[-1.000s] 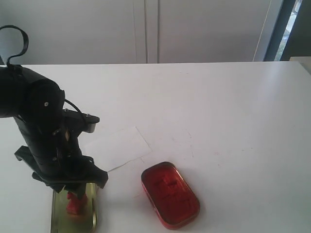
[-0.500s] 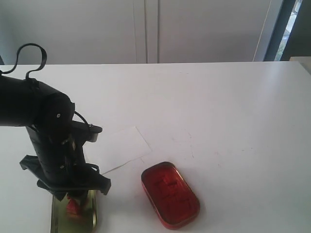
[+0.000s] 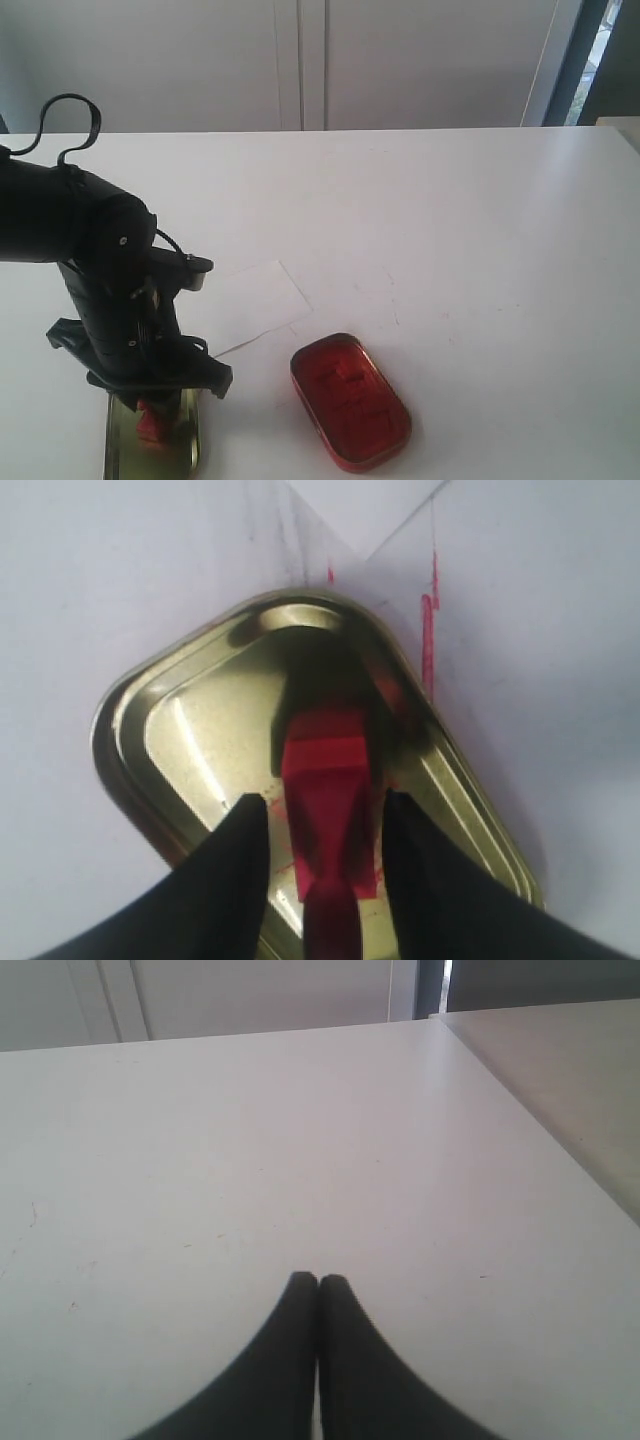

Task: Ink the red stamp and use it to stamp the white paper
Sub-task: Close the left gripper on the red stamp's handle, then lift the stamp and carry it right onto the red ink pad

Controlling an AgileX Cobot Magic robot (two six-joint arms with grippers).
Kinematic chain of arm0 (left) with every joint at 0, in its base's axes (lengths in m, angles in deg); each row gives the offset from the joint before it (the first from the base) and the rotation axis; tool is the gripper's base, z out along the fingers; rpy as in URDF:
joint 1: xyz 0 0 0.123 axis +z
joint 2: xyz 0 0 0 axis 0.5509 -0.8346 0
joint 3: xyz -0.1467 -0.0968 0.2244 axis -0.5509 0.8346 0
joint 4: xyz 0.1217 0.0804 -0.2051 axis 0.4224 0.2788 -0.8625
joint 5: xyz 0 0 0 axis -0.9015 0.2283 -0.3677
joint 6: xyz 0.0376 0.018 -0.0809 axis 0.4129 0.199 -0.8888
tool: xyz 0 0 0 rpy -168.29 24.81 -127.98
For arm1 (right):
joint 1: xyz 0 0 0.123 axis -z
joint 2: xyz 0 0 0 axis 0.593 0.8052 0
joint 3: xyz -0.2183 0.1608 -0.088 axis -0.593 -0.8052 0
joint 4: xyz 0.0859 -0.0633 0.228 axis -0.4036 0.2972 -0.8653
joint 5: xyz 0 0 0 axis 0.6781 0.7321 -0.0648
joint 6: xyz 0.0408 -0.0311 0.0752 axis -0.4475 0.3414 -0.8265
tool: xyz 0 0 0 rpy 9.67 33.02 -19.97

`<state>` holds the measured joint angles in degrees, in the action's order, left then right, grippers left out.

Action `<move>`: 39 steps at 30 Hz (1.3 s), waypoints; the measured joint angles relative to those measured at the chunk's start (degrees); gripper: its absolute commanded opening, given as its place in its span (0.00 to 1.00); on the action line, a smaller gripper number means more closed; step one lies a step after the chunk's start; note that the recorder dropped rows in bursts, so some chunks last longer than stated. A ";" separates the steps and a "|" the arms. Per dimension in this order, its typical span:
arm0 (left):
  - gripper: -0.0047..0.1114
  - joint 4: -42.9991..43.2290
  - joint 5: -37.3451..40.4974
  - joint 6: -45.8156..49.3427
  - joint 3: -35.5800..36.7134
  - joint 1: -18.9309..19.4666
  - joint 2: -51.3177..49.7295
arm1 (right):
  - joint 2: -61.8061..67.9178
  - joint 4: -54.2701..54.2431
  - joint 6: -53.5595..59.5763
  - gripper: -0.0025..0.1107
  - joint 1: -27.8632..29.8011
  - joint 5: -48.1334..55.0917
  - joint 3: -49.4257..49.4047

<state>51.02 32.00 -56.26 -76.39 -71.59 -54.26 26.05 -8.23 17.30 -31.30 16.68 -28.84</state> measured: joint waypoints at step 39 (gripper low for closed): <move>0.04 1.16 3.20 4.96 0.04 0.00 6.40 | 0.00 0.00 0.00 0.02 0.00 0.00 0.00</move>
<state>52.18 35.20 -51.30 -76.35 -71.59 -47.86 26.05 -8.23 17.30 -31.30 16.68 -28.84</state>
